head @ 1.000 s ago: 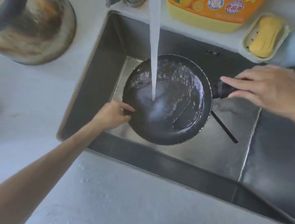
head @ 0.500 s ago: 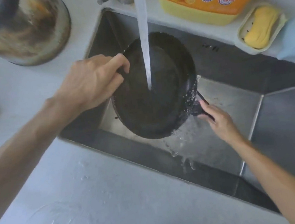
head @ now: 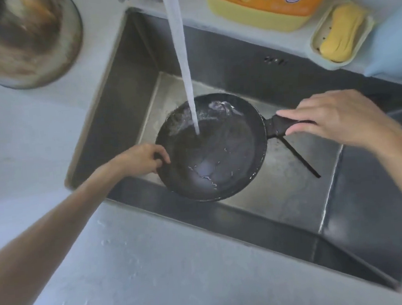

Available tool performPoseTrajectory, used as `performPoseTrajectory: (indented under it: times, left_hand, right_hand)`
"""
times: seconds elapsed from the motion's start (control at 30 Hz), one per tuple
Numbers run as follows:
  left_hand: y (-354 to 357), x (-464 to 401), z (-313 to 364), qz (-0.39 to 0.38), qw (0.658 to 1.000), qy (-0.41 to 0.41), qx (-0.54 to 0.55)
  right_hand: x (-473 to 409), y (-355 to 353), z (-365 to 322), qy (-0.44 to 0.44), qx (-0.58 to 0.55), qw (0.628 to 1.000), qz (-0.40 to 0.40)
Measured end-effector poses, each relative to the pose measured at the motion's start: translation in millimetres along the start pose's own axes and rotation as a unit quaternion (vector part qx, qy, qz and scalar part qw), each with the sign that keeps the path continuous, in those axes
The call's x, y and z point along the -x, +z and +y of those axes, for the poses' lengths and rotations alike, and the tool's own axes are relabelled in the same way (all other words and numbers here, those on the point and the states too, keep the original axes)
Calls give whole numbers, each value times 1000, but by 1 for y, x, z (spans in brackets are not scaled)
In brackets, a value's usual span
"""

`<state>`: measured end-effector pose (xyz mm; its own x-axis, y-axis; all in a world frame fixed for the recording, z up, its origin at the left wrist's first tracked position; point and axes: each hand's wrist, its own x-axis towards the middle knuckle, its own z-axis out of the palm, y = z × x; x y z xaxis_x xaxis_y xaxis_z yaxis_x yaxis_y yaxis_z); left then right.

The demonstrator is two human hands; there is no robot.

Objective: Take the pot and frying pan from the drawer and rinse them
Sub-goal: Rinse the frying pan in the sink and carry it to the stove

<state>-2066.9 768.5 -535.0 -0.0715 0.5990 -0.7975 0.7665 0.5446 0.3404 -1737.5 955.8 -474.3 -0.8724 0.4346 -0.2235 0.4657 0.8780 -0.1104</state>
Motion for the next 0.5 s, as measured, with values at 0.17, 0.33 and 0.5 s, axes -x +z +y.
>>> performPoseTrajectory:
  times: [0.17, 0.33, 0.5]
  left_hand:
    - [11, 1, 5, 241, 968, 53, 45]
    - [-10, 21, 11, 402, 905, 137, -3]
    - [-30, 37, 19, 483, 854, 190, -26]
  right_hand:
    - [23, 14, -1, 15, 5, 982, 187]
    - [30, 59, -16, 188, -142, 957, 172]
    - [21, 87, -43, 291, -350, 889, 38]
